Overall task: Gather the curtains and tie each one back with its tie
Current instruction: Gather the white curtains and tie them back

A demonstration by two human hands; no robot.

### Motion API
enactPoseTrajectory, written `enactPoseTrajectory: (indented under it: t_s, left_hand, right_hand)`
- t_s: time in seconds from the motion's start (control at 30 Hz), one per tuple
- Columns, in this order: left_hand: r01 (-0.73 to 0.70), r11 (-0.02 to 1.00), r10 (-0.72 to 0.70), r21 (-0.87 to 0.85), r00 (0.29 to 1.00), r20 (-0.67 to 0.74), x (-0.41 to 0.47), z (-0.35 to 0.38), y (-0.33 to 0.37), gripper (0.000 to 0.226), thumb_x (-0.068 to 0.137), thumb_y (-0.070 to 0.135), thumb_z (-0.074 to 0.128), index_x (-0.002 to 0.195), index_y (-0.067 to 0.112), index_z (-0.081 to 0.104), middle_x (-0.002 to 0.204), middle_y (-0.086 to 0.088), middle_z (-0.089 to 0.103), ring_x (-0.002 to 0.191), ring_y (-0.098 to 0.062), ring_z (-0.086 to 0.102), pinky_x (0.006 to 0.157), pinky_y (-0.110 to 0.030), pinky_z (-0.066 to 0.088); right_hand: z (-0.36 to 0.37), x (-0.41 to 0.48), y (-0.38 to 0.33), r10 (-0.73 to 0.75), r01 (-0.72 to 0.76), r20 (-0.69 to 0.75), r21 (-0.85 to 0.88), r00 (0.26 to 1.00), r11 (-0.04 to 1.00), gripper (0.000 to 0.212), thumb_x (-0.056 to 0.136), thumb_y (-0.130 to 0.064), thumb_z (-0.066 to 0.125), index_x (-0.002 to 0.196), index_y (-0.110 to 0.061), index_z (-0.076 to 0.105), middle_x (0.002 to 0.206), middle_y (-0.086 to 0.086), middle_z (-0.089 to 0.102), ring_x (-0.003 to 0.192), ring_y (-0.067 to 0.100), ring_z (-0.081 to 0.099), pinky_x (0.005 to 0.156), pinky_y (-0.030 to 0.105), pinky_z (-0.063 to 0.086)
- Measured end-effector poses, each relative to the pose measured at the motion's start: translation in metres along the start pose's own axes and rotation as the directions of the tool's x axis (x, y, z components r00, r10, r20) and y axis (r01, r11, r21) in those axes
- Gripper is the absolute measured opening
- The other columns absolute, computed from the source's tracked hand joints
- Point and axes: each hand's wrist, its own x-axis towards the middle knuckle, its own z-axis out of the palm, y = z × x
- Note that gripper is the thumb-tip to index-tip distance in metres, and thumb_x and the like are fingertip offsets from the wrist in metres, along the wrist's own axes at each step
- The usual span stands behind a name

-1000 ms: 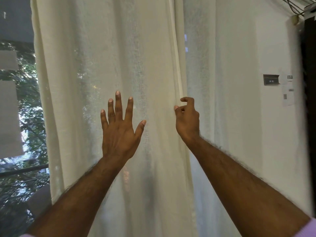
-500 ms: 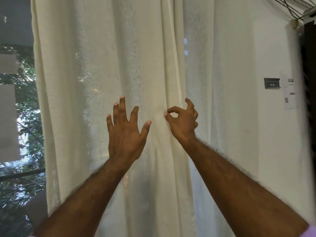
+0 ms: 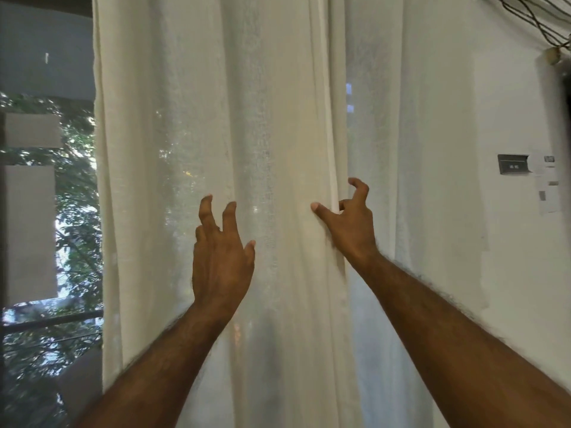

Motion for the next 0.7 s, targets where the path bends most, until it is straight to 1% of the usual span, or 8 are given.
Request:
enactPoseTrajectory:
  t_s: [0.07,0.13,0.17,0.27,0.37,0.47,0.6,0.7]
  left_hand:
    - [0.036,0.997,-0.034,-0.071,0.999,0.029,0.003,-0.003,-0.007,0.071,0.089,0.008,0.065,0.146,0.028,0.028,0.155,0.0,0.011,0.089,-0.026,0.062,0.063,-0.038,0.058]
    - [0.04,0.992,-0.034,-0.118,0.998,0.046,0.006,-0.005,-0.015,0.072,0.086,-0.008,0.059,0.143,0.028,0.034,0.148,0.002,0.026,0.063,-0.018,0.057,0.045,-0.031,0.049]
    - [0.033,0.991,-0.027,-0.129,0.998,0.048,0.006,-0.006,-0.02,0.071,0.084,-0.012,0.056,0.141,0.027,0.039,0.145,0.002,0.032,0.06,-0.016,0.054,0.043,-0.026,0.042]
    - [0.018,0.983,-0.016,-0.185,1.0,0.009,0.003,-0.018,-0.033,0.063,0.081,-0.015,0.05,0.134,0.02,0.05,0.141,0.001,0.044,0.083,-0.022,0.062,0.061,-0.026,0.047]
    - [0.003,0.964,-0.025,-0.266,0.997,-0.079,0.007,-0.037,-0.058,0.06,0.077,-0.014,0.05,0.129,0.016,0.054,0.131,-0.003,0.056,0.107,-0.028,0.06,0.086,-0.035,0.049]
    - [-0.031,0.959,-0.01,-0.283,0.99,-0.142,0.014,-0.066,-0.1,0.042,0.082,-0.007,0.056,0.119,0.013,0.058,0.112,-0.009,0.065,0.098,-0.029,0.061,0.077,-0.034,0.045]
    - [-0.058,0.935,-0.018,-0.349,0.977,-0.211,0.018,-0.1,-0.134,0.023,0.09,-0.002,0.062,0.113,0.003,0.062,0.101,-0.017,0.068,0.087,-0.021,0.059,0.073,-0.027,0.038]
    - [0.009,0.909,-0.101,-0.416,0.975,-0.199,0.021,-0.104,-0.142,0.022,0.092,0.003,0.061,0.111,0.013,0.062,0.094,-0.003,0.066,0.071,-0.018,0.059,0.064,-0.029,0.042]
  right_hand:
    - [0.003,0.005,-0.001,-0.03,0.03,0.008,-0.05,1.0,0.998,0.052,0.095,-0.03,0.066,0.141,-0.018,0.043,0.105,-0.004,0.063,0.09,0.009,0.063,0.07,0.009,0.045]
    - [0.012,0.007,-0.003,-0.082,0.084,0.022,-0.122,0.996,0.989,0.033,0.101,-0.025,0.054,0.131,-0.011,0.056,0.118,0.004,0.067,0.105,0.018,0.064,0.084,0.018,0.044]
    - [0.021,0.006,-0.006,-0.092,0.097,0.041,-0.137,0.995,0.986,0.029,0.103,-0.023,0.049,0.126,-0.008,0.059,0.116,0.005,0.068,0.103,0.019,0.062,0.084,0.02,0.042]
    - [0.062,-0.006,-0.019,-0.129,0.153,0.142,-0.179,0.981,0.972,0.025,0.105,-0.02,0.044,0.114,-0.002,0.061,0.097,0.009,0.064,0.089,0.022,0.058,0.074,0.023,0.037]
    - [0.126,-0.028,-0.056,-0.231,0.271,0.262,-0.128,0.937,0.954,0.023,0.104,-0.017,0.044,0.111,-0.002,0.06,0.098,0.021,0.067,0.092,0.034,0.062,0.077,0.034,0.045]
    - [0.19,-0.058,-0.12,-0.287,0.3,0.296,0.002,0.911,0.954,0.024,0.104,-0.016,0.045,0.116,-0.001,0.059,0.11,0.028,0.067,0.104,0.043,0.061,0.079,0.039,0.045]
    - [0.225,-0.091,-0.175,-0.386,0.365,0.347,0.128,0.854,0.922,0.02,0.103,-0.014,0.046,0.107,0.002,0.059,0.105,0.031,0.067,0.098,0.047,0.062,0.076,0.04,0.045]
    - [0.213,-0.09,-0.155,-0.349,0.342,0.304,0.079,0.886,0.936,0.022,0.103,-0.015,0.046,0.114,-0.002,0.06,0.107,0.026,0.069,0.097,0.042,0.064,0.081,0.041,0.051]
